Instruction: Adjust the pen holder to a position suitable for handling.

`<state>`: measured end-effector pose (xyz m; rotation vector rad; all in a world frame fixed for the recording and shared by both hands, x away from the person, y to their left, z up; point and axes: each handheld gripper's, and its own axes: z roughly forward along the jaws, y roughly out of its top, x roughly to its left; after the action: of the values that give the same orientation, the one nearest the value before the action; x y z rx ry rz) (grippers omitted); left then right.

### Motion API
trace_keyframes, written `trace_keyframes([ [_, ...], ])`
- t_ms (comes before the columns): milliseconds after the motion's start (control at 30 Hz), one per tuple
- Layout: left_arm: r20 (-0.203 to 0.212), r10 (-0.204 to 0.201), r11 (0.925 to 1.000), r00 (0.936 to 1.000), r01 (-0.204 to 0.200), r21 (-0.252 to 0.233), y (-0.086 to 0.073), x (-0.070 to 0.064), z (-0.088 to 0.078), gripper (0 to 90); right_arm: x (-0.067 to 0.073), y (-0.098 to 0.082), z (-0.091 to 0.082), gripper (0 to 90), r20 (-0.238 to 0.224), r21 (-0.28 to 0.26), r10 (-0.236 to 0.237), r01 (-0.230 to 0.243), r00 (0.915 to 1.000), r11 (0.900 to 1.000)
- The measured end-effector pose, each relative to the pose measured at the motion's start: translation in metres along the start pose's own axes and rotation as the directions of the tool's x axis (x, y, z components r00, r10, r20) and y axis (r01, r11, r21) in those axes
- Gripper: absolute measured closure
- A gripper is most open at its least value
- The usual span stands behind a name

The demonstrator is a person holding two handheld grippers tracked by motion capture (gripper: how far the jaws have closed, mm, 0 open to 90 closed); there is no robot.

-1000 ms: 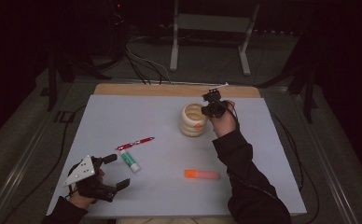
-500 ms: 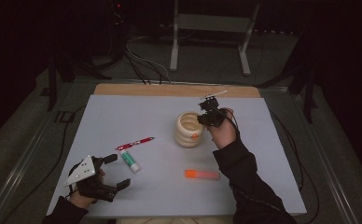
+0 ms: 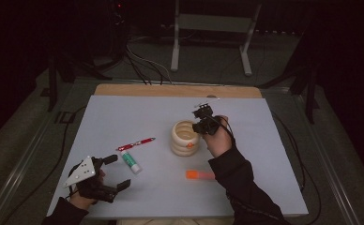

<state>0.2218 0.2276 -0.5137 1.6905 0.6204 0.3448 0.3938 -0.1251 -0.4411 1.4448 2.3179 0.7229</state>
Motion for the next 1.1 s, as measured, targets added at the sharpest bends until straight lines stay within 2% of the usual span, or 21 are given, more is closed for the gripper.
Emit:
trace_keyframes([
  [367, 0.002, 0.001, 1.0000, 1.0000, -0.001, 0.002, 0.000, 0.000, 0.000, 0.3, 0.009, -0.002, 0.007, 74.3, 0.011, 0.014, -0.004, 0.004, 0.9999, 1.000],
  [600, 0.001, 0.002, 1.0000, 1.0000, -0.002, 0.004, 0.000, 0.000, 0.001, 0.2, 0.007, -0.003, 0.005, 72.8, -0.016, 0.009, 0.009, -0.009, 0.9998, 1.000],
  [867, 0.002, -0.001, 0.9999, 1.0000, 0.001, 0.010, 0.000, 0.000, 0.001, 0.2, 0.003, -0.004, -0.005, 62.8, -0.048, -0.024, -0.001, 0.000, 0.9988, 1.000],
  [1067, 0.005, -0.008, 0.9999, 1.0000, 0.008, 0.014, 0.000, 0.000, 0.002, 0.2, 0.001, -0.004, -0.016, 53.8, -0.071, -0.074, -0.002, -0.003, 0.9975, 0.997],
  [1100, 0.007, -0.009, 0.9998, 0.9999, 0.009, 0.018, 0.000, -0.001, 0.003, 0.2, 0.000, -0.004, -0.020, 52.1, -0.087, -0.088, 0.000, -0.008, 0.9962, 0.996],
])
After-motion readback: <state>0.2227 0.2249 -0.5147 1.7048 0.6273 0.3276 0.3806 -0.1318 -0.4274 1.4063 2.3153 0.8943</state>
